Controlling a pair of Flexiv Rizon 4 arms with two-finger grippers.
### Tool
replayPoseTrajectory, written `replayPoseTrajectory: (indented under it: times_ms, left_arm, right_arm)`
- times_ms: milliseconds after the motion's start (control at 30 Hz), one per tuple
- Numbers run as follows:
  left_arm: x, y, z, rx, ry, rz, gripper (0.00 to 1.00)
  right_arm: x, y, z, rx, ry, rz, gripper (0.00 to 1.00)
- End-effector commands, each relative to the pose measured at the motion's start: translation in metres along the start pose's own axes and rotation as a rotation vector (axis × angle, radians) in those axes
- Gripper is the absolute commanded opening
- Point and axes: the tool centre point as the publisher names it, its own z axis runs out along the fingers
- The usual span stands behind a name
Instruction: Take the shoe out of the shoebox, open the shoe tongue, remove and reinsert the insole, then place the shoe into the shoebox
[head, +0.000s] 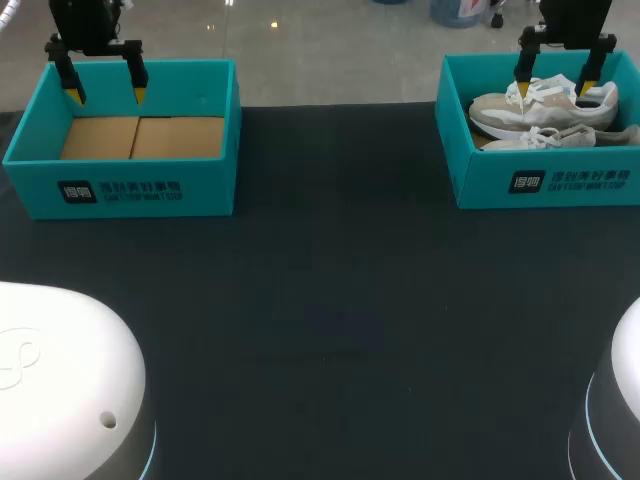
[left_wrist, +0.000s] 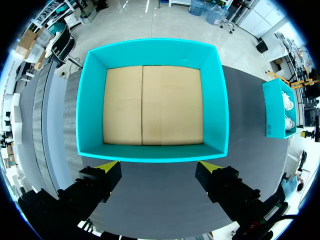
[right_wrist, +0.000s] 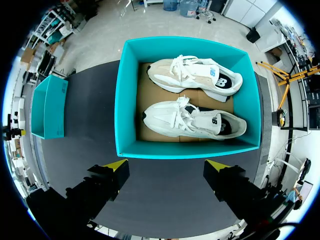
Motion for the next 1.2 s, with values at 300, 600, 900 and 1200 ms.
replayPoseTrajectory:
  times_ms: [300,600,900,1200]
  left_arm:
    - [0.000,0.001,0.000,0.001,-0.001,0.000,1.00]
    - [0.000,0.001,0.000,0.001,-0.001,0.000,1.00]
    - [0.000,0.001,0.000,0.001,-0.001,0.000,1.00]
    - [0.000,0.001,0.000,0.001,-0.001,0.000,1.00]
  right_arm:
    - [0.000,0.000,0.000,0.000,0.000,0.000,1.00]
    - [-0.028,0.008,0.004,-0.036,-0.010,0.068,1.00]
    - [-0.096,0.022,0.024,-0.083,-0.107,0.178,1.00]
    - [-0.144,0.028,0.050,-0.074,-0.180,0.270,0.40]
